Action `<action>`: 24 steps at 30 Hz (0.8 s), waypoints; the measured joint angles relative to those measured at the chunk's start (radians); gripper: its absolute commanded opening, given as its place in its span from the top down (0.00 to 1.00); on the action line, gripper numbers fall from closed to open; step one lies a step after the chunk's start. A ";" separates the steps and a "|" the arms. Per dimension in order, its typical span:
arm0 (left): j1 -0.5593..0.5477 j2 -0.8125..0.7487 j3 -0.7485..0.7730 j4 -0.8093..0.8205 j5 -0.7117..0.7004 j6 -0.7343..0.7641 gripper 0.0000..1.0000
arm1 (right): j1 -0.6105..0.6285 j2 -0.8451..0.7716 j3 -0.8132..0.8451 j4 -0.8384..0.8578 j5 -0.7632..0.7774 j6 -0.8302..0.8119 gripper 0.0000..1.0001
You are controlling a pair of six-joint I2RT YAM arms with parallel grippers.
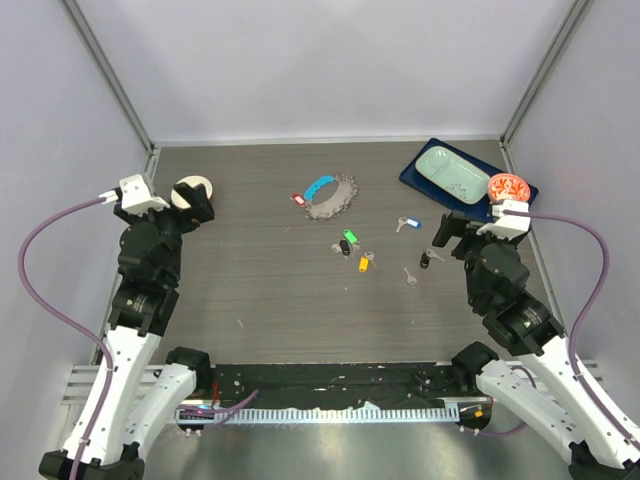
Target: Put the keys on the keyring
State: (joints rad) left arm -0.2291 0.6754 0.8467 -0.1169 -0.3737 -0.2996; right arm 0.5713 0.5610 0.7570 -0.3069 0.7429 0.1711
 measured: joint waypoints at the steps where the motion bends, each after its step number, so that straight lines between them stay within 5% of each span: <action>1: 0.011 0.004 0.000 0.000 0.013 -0.009 0.00 | 0.000 0.000 -0.005 0.002 -0.011 0.000 0.00; 24: 0.069 0.230 0.027 -0.065 0.086 -0.204 0.00 | 0.025 -0.023 -0.024 -0.011 -0.166 0.068 0.00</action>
State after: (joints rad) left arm -0.1604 0.9054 0.8734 -0.1818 -0.2878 -0.5034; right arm 0.5961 0.5385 0.7326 -0.3176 0.5774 0.2394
